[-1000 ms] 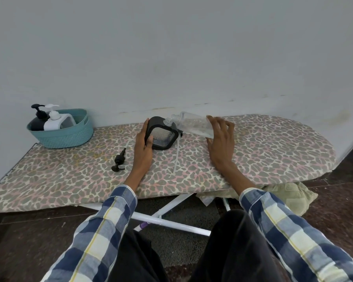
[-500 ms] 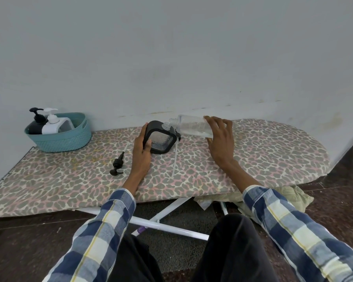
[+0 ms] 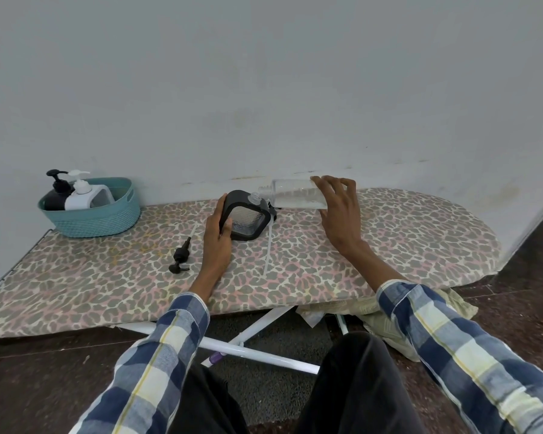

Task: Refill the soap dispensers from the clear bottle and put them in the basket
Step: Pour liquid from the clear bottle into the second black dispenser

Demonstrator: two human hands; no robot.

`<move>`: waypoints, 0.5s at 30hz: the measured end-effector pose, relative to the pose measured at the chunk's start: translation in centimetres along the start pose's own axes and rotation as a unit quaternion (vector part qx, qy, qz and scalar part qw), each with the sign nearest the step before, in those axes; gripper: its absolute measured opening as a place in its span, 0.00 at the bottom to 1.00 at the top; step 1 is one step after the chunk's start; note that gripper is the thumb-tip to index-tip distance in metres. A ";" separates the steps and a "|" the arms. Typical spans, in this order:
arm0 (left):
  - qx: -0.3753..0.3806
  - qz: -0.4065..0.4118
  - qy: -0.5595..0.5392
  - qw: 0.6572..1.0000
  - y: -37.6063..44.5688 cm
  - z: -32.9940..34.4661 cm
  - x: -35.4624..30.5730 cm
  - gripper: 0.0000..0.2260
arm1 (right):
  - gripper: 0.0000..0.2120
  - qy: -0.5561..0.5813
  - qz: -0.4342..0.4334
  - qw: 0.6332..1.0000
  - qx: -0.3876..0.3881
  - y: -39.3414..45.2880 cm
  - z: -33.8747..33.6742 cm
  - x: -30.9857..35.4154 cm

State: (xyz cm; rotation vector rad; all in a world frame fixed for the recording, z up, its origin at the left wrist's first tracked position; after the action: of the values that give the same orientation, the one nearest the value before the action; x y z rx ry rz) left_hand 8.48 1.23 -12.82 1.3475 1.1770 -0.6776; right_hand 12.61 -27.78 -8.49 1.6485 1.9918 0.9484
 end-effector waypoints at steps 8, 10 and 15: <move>-0.002 -0.008 -0.004 1.000 -0.1 0.0 -0.1 0.24 | 0.43 -0.011 -0.011 1.000 0.006 0.7 -0.4 0.0; -0.001 -0.010 -0.004 1.000 -0.1 0.0 -0.1 0.24 | 0.44 -0.012 -0.012 1.000 0.006 0.8 -0.5 0.1; -0.003 -0.009 -0.009 1.000 -0.1 -0.1 0.1 0.24 | 0.44 -0.019 -0.017 1.000 0.005 1.0 -0.7 0.1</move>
State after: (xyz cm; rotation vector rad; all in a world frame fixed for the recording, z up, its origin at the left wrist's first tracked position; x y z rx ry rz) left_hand 8.35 1.27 -12.91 1.3261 1.1770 -0.6967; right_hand 12.82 -27.75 -7.25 1.6210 1.9967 0.8894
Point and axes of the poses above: each hand's wrist, its own y-axis towards the middle knuckle, its own z-axis out of the palm, x = y × z, the point moved 4 cm from there along y, towards the middle knuckle, and after that the axes turned 10 degrees about -y, right-handed, at the moved point
